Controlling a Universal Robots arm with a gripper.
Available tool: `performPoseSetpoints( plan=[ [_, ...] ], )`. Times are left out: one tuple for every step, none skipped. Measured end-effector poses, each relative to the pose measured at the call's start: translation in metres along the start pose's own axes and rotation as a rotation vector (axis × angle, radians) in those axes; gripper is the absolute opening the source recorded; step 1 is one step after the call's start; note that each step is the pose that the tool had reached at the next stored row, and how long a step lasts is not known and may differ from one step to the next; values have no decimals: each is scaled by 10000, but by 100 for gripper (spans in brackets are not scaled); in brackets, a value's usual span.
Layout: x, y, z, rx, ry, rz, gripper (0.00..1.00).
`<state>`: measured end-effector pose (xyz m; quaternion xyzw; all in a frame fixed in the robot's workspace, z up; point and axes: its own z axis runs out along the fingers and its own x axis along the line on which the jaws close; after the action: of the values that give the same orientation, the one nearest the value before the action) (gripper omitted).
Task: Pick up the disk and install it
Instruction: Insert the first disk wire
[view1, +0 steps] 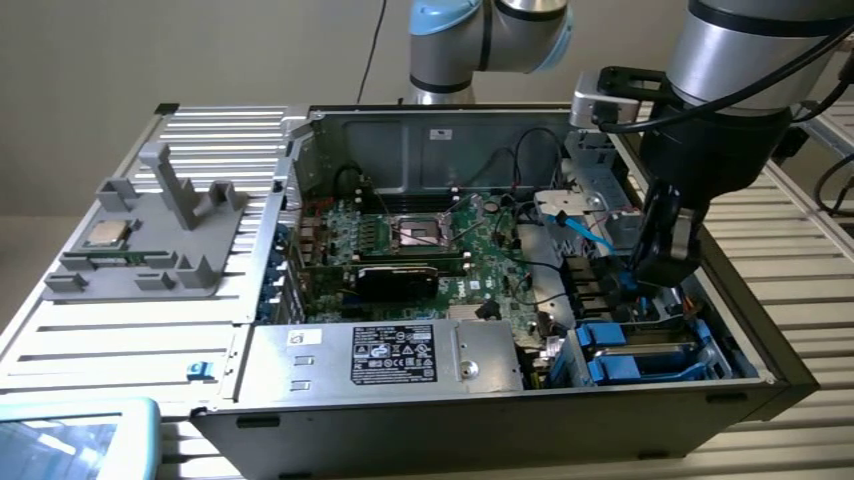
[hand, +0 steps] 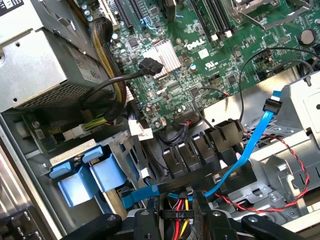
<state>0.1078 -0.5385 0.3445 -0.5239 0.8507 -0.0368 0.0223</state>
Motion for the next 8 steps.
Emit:
performPoseSetpoints(
  plan=[
    [0,0,0,0,0,0,39],
    [0,0,0,0,0,0,45],
    [0,0,0,0,0,-1,52],
    [-1,0,-3,1,-2,0,52],
    [-2,-1,-11,7,-6,-1,52],
    [-2,-2,-32,19,-11,0,52],
    [-2,-6,-67,22,-12,0,52],
    [-3,-11,-114,22,-12,1,52]
  ],
)
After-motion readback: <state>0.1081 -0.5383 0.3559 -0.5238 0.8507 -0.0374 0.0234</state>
